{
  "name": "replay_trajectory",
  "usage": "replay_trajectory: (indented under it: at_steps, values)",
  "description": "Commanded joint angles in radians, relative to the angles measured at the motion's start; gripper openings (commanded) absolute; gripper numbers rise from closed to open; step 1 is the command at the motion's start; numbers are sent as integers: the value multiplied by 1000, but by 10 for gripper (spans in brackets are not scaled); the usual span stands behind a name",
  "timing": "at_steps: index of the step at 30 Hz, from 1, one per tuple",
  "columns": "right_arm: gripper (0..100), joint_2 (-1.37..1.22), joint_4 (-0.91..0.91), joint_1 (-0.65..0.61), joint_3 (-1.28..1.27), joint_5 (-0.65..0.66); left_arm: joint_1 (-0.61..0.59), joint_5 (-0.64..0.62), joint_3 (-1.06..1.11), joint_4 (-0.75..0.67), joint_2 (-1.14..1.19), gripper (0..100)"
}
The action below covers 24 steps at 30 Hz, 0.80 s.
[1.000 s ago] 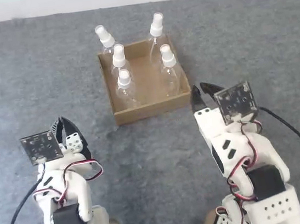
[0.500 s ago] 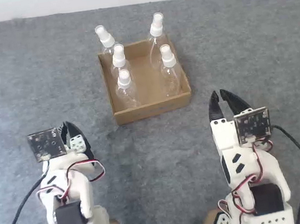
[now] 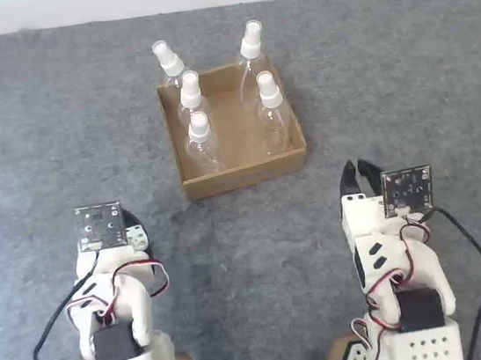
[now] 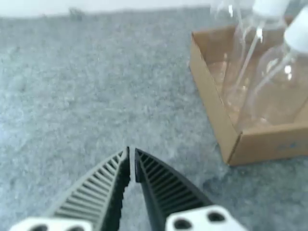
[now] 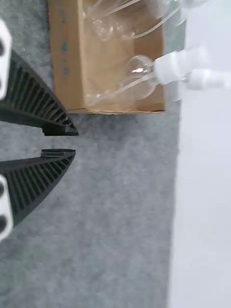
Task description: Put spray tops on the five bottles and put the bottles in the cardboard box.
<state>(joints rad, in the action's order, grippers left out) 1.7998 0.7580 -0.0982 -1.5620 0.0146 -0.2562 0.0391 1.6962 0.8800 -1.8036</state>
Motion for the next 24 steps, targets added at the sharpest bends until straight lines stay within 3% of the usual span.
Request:
replay_trajectory:
  at_steps: [1,9,24]
  values:
    - [6,16,-4,16,-60,-37,3,6,-12,84,-20,14]
    - [6,15,12,18,-121,-21,8,6,-12,127,-20,14]
    - [6,15,360,16,-121,-21,44,6,-12,379,-21,14]
